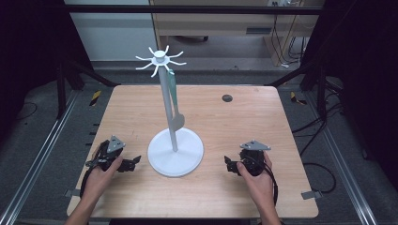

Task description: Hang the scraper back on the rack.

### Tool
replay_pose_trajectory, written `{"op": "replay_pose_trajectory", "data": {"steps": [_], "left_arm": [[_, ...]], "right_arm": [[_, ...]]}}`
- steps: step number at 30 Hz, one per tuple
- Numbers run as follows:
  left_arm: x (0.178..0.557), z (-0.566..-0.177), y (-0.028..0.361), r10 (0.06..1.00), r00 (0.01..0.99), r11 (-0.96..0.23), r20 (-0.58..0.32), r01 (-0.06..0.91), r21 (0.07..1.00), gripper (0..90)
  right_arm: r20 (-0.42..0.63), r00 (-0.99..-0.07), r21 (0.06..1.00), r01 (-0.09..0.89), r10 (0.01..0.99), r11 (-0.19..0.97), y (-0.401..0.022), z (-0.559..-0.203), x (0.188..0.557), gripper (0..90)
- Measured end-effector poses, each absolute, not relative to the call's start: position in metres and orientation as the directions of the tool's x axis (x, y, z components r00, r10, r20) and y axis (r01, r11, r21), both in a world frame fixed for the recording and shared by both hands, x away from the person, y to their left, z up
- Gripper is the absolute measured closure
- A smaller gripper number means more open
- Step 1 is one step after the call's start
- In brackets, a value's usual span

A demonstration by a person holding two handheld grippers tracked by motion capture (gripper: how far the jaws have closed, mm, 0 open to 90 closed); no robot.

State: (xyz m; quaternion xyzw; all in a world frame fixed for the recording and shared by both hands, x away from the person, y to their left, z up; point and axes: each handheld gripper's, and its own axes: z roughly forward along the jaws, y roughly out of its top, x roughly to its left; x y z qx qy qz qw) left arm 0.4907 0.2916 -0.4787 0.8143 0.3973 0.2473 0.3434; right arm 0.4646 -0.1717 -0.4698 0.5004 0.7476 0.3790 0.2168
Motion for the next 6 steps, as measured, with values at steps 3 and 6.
{"op": "replay_pose_trajectory", "data": {"steps": [3, 6], "left_arm": [[0.4914, -0.4787, 0.2911, 0.816, 0.564, -0.449, 0.129, 0.477, 0.756, 4.1], [0.4922, -0.4788, 0.2900, 0.815, 0.565, -0.451, 0.131, 0.476, 0.755, 4.1]], "right_arm": [[0.068, -0.416, 0.778, 0.591, 0.907, 0.213, -0.1737, -0.4765, 0.4661, 13.5], [0.085, -0.403, 0.771, 0.606, 0.911, 0.195, -0.1761, -0.4807, 0.4668, 13.8]]}}
